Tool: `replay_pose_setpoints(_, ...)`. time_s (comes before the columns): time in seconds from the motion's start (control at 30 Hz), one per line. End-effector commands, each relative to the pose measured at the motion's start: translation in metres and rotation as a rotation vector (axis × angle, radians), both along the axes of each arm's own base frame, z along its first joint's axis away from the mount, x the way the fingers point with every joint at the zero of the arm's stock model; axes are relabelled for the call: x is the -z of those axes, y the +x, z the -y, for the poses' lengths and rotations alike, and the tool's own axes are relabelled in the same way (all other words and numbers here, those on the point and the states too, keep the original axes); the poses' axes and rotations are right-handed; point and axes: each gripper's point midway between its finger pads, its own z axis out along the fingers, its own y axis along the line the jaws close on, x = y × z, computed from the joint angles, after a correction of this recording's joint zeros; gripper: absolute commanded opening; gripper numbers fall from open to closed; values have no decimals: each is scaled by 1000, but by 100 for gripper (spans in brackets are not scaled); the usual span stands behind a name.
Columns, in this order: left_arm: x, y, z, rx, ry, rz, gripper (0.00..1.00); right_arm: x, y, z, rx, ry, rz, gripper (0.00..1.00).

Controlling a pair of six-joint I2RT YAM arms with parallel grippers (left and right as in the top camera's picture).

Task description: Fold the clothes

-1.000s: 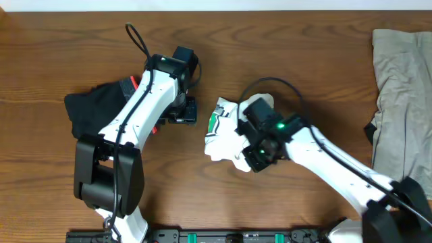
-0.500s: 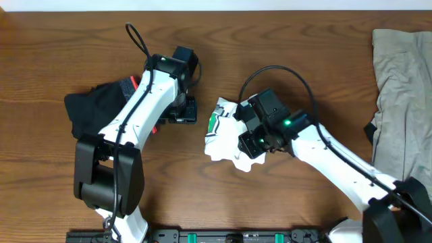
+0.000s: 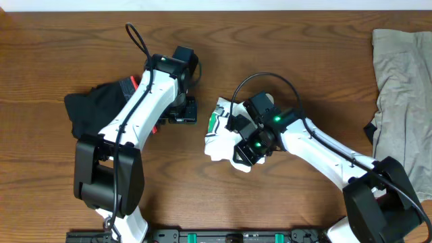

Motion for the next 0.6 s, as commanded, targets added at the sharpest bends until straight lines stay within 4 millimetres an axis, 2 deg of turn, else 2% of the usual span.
replay_pose_setpoints(0.0, 4, -1, -3, 6, 20, -11, 68, 0, -4, 1, -43, 10, 1, 30)
replay_pose_setpoints(0.13, 4, 2, -3, 6, 16, 0, 68, -8, 3, -15, -62, 94, 36, 30)
replay_pose_setpoints(0.3, 4, 1, -3, 6, 17, -3, 68, -7, 3, -13, -59, 82, 34, 29)
replay_pose_setpoints(0.47, 4, 2, -3, 6, 16, 0, 68, -10, 19, -22, -59, 114, 111, 25)
replay_pose_setpoints(0.57, 4, 1, -3, 6, 17, -2, 68, -9, 22, -23, -59, 116, 120, 25)
